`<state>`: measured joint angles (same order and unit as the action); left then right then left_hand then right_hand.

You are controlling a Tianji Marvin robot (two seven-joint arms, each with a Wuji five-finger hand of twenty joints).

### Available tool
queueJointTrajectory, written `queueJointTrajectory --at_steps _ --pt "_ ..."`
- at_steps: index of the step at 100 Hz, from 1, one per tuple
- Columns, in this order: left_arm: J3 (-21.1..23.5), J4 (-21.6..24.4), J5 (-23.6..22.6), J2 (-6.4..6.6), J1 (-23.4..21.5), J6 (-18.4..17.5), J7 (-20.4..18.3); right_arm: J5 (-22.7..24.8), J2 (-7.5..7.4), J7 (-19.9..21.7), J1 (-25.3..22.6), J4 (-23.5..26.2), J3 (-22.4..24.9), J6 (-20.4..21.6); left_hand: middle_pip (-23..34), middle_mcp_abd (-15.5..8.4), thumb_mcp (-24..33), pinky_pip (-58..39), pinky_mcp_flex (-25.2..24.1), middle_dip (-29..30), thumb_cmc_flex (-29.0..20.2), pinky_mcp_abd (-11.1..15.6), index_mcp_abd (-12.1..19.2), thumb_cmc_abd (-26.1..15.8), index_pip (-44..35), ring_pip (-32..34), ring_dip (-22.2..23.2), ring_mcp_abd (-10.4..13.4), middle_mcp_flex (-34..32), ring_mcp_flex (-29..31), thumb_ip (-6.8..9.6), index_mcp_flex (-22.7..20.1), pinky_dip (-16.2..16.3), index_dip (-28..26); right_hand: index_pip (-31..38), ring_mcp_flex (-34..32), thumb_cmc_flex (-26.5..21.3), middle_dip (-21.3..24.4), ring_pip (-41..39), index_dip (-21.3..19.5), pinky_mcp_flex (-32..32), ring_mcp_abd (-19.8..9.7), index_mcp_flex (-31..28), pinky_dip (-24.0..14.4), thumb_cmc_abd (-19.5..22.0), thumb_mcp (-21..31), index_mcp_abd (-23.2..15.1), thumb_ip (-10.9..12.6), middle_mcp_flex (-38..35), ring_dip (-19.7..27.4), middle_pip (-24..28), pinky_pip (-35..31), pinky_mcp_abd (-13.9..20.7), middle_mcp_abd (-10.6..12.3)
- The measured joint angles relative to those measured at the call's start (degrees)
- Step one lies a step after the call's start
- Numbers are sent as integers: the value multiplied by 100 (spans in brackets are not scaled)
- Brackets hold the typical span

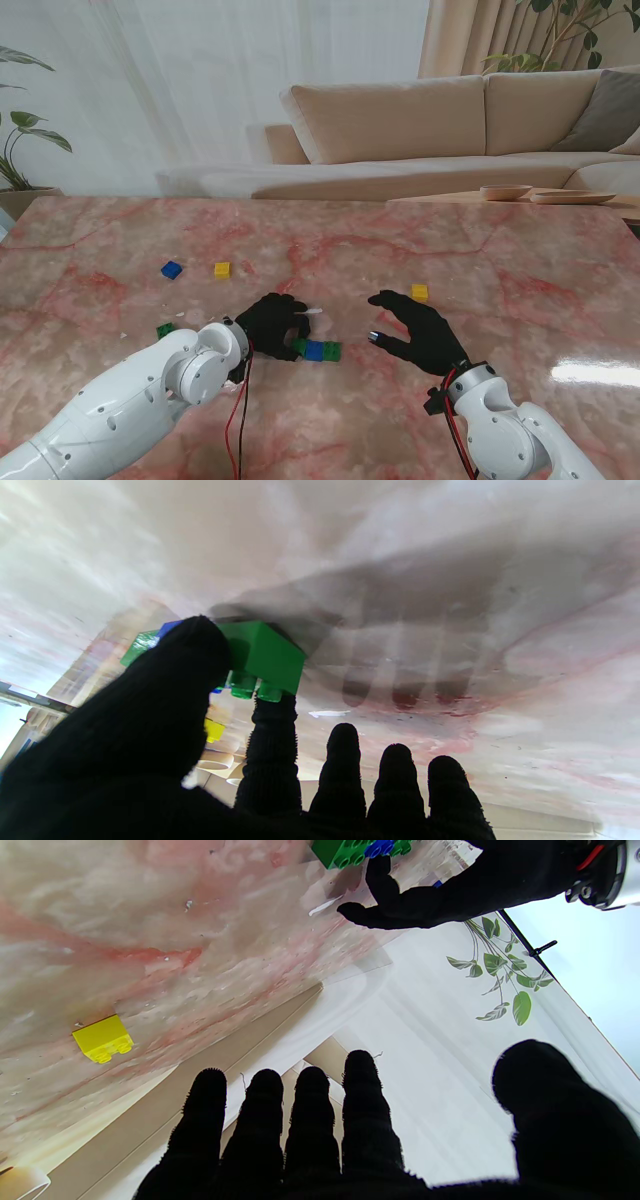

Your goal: Build a two-level staggered structure with toy bricks

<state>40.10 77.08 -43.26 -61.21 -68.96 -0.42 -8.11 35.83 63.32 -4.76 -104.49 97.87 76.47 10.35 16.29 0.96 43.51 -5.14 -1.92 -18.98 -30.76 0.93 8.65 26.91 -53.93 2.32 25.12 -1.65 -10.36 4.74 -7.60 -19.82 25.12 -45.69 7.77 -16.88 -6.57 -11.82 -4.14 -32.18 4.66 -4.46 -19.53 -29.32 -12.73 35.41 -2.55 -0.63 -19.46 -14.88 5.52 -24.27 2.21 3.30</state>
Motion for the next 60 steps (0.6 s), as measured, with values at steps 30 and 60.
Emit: queueJointTrajectory --at_steps 30,60 --pt "19 -60 10 -4 9 -117 34 0 0 -1 0 7 -6 -4 0 1 245 0 0 0 -83 -1 -65 277 191 0 1 0 0 0 74 192 -2 -51 -1 0 0 0 0 0 -1 0 0 0 1 0 -1 0 1 0 0 0 0 0" --pt "52 -58 5 3 -7 -180 -14 -1 0 -4 5 8 -13 -5 0 3 245 0 0 0 -19 -2 -68 295 107 0 1 0 0 0 75 166 -57 -272 -3 0 0 0 0 0 -3 0 0 0 1 0 -1 0 26 0 0 0 0 0"
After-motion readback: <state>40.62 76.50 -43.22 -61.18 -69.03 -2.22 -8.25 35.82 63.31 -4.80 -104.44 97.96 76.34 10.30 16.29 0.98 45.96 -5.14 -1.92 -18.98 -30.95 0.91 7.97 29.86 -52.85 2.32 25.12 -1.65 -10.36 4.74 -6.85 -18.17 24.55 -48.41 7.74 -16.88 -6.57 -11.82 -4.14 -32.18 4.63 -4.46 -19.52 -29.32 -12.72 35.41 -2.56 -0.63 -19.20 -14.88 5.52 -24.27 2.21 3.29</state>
